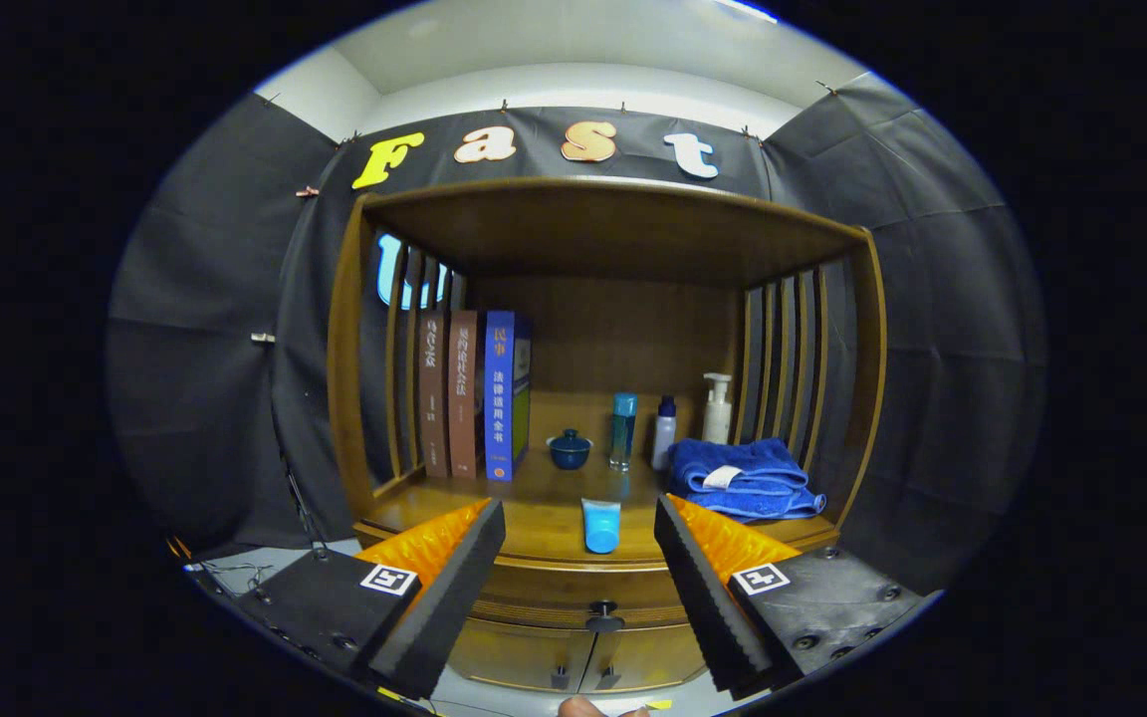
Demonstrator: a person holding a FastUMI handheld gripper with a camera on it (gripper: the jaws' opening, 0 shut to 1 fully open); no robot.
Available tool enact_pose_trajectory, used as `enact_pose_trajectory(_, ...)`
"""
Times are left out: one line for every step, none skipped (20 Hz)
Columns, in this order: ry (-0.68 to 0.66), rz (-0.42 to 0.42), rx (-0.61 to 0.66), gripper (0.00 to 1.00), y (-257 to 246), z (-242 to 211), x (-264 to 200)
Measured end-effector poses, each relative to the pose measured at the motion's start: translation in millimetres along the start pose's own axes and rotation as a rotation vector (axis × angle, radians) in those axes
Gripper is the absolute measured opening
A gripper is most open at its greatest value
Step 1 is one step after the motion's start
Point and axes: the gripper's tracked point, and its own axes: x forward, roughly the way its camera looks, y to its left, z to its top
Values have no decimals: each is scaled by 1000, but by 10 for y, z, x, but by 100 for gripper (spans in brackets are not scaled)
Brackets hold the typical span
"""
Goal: Pull open the drawer, take out the items inside it, and place them on the countertop above the cabinet.
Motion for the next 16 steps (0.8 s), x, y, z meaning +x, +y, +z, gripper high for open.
enact_pose_trajectory(-7,3,1,99,9,104,-75)
enact_pose_trajectory(-12,7,-5,99,11,204,-165)
enact_pose_trajectory(-17,3,-10,99,1,289,-246)
enact_pose_trajectory(-24,-5,-8,99,-15,373,-336)
enact_pose_trajectory(-32,-12,1,99,-13,466,-432)
enact_pose_trajectory(-41,-11,10,99,9,552,-525)
enact_pose_trajectory(-47,-5,12,99,44,626,-612)
enact_pose_trajectory(-45,6,9,99,79,671,-696)
enact_pose_trajectory(-37,18,5,99,107,704,-781)
enact_pose_trajectory(-28,30,5,99,135,734,-877)
enact_pose_trajectory(-20,33,13,99,135,759,-961)
enact_pose_trajectory(-20,30,26,99,137,802,-1036)
enact_pose_trajectory(-19,29,44,99,143,852,-1095)
enact_pose_trajectory(-17,41,52,99,163,893,-1172)
enact_pose_trajectory(-12,49,58,99,171,928,-1245)
enact_pose_trajectory(-11,46,61,99,149,986,-1323)
